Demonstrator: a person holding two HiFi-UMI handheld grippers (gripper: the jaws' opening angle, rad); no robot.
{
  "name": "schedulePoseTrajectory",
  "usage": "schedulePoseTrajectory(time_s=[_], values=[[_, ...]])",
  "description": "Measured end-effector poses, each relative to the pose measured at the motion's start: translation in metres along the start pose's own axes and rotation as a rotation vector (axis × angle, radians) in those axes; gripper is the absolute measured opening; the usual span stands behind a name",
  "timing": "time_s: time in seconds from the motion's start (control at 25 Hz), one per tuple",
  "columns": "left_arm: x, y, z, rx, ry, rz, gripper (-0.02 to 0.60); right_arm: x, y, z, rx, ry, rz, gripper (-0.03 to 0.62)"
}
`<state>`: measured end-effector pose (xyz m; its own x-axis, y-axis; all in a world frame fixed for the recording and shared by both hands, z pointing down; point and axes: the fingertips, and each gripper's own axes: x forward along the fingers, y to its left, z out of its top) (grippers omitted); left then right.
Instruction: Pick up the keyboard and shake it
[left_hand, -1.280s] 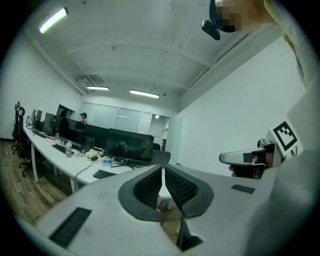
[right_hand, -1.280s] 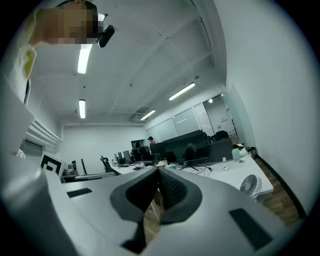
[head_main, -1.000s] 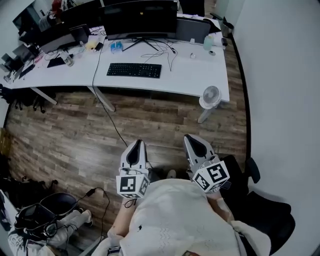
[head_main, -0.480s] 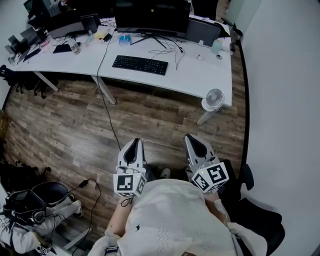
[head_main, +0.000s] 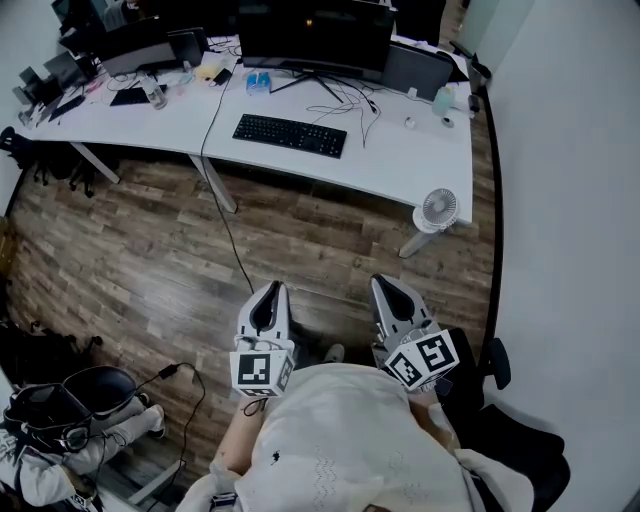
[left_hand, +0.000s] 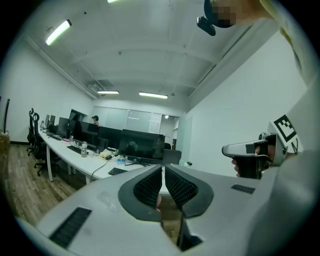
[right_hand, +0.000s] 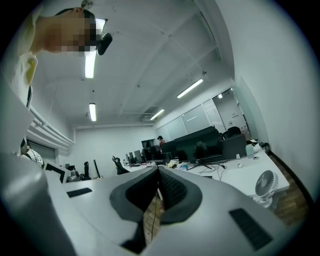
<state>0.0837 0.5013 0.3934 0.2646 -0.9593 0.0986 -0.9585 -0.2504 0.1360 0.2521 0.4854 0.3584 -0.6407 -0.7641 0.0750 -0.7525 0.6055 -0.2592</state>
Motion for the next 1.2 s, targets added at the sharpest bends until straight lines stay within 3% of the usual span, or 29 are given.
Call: schedulePoseTrajectory(time_s=[0.24, 0.68, 1.2], values=[[0.023, 0.038, 0.011, -0.016, -0.005, -0.002, 0.028, 0.038, 0.006, 0.002, -0.001, 0.007, -0.011, 0.000], [0.086, 0.086, 0.019, -0.034, 0.020, -0.073, 0.028, 0.112, 0.002, 0.004, -0.007, 0.024, -0.042, 0.000], [0.136, 0.161, 0.031, -0.034, 0.010, -0.111, 0.028, 0.196, 0.002, 0.011, -0.019, -0.001, -0.134, 0.000]])
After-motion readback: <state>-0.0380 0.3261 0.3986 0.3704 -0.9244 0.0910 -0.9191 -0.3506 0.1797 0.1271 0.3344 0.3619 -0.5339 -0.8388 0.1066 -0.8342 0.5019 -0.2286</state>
